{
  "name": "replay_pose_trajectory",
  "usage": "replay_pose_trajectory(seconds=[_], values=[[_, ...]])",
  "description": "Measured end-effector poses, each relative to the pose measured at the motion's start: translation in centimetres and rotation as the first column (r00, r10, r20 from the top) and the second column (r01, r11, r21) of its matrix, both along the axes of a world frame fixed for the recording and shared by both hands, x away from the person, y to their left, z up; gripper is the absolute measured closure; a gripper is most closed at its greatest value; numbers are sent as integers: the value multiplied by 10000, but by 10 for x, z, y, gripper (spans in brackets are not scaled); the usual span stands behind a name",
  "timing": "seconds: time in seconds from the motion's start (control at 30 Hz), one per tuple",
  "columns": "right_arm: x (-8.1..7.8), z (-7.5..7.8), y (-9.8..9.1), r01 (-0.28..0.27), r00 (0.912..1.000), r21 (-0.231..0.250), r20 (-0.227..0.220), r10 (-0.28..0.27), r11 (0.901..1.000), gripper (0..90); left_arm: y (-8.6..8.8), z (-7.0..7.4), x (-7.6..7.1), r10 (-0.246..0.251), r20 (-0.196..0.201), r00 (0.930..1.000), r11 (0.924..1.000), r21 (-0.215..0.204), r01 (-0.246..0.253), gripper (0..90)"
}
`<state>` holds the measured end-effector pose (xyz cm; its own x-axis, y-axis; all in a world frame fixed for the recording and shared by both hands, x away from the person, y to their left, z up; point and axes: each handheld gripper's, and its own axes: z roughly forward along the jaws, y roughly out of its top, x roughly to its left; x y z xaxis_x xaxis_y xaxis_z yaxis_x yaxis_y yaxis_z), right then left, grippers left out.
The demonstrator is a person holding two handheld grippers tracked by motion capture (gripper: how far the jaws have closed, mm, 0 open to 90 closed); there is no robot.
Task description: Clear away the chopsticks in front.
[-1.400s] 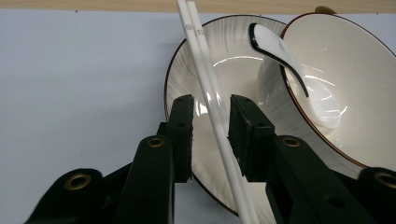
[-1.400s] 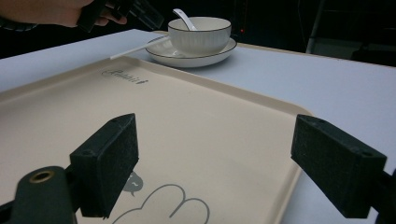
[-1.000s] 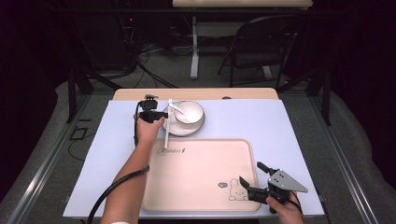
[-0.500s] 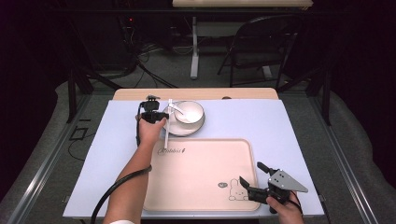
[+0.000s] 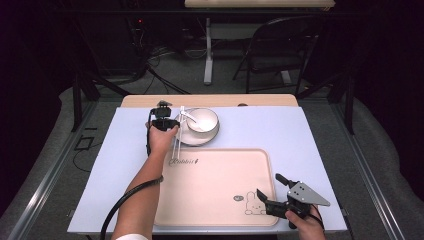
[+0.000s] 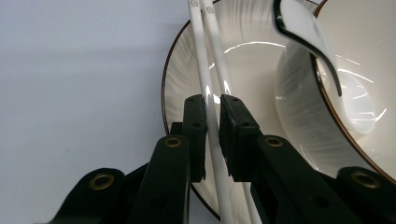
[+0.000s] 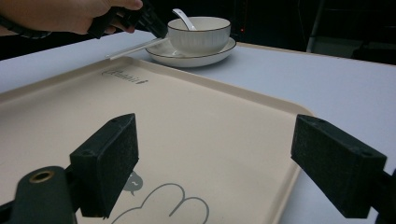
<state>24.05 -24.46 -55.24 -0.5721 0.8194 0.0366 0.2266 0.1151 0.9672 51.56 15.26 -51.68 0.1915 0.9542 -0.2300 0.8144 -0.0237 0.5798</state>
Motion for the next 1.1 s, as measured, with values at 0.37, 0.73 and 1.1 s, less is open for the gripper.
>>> replay_pose_trajectory(seconds=[0.37,0.73,1.1], values=[[0,0,0,7,10000,21,-23,-6,10000,142,1,-4,5,121,-506,9986,9998,-141,-129,820],[0,0,0,-2,10000,32,-24,2,10000,142,2,-6,10,561,-1124,9921,9965,-552,-626,834],[0,0,0,-28,10000,28,-24,28,10000,142,11,-3,11,865,-1558,9840,9875,-1170,-1053,842]])
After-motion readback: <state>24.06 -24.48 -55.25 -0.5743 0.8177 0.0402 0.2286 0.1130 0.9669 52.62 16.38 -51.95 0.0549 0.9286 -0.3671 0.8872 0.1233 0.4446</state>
